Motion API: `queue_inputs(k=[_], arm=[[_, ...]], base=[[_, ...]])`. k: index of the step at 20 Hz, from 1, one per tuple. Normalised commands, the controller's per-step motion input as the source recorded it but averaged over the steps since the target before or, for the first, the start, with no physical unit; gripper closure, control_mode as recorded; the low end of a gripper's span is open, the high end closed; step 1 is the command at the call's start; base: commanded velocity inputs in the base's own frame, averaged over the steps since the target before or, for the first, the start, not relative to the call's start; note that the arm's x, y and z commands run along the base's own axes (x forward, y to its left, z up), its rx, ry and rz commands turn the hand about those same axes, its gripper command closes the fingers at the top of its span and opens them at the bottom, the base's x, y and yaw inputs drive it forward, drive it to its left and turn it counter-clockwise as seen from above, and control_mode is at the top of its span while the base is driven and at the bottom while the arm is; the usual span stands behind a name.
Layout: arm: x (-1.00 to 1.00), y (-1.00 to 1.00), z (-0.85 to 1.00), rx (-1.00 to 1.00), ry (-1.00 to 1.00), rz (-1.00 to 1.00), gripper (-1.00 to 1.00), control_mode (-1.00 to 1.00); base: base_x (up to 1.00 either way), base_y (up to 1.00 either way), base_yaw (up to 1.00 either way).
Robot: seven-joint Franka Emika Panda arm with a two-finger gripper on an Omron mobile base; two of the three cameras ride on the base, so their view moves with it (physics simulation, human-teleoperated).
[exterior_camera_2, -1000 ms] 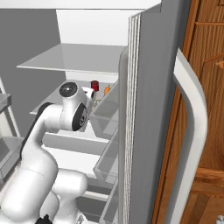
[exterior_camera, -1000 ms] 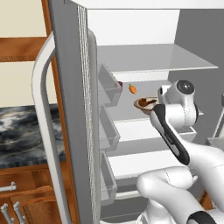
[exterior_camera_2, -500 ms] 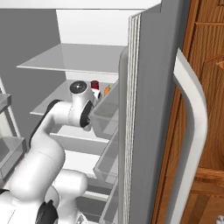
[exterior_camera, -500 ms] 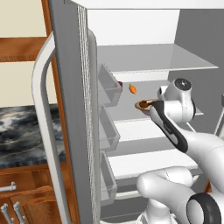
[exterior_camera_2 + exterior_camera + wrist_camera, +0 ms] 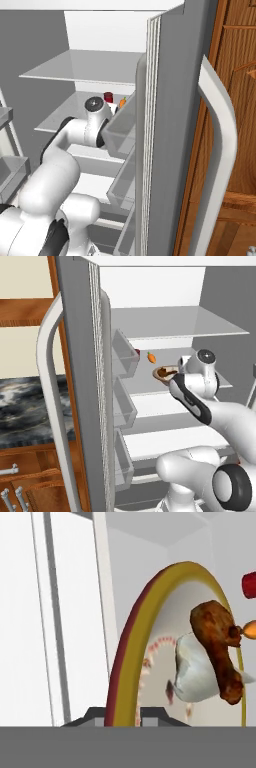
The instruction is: Pick the chicken drumstick and garlic from their plates and place them in the bowl. Then put the bowl in the fridge.
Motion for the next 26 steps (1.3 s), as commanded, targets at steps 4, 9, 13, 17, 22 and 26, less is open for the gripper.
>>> queue_inputs(k=[4,9,13,17,22,26], arm=[[0.41,0.00,-0.06,0.00,0.00,0.15,1.00,-1.00],[0.42,0.00,0.00,0.00,-0.06,0.13,1.00,-1.00],[0.42,0.04,0.00,0.00,-0.07,0.06,1.00,-1.00],[0.41,0.11,-0.01,0.00,-0.04,0.00,1.00,-1.00],[0.35,0.09,-0.04,0.00,-0.02,0.00,1.00,-1.00],[0.38,0.09,0.00,0.00,0.00,0.00,1.00,-1.00]], base=[[0.00,0.00,0.00],[0.00,0.00,0.00],[0.00,0.00,0.00],[0.00,0.00,0.00],[0.00,0.00,0.00],[0.00,0.00,0.00]])
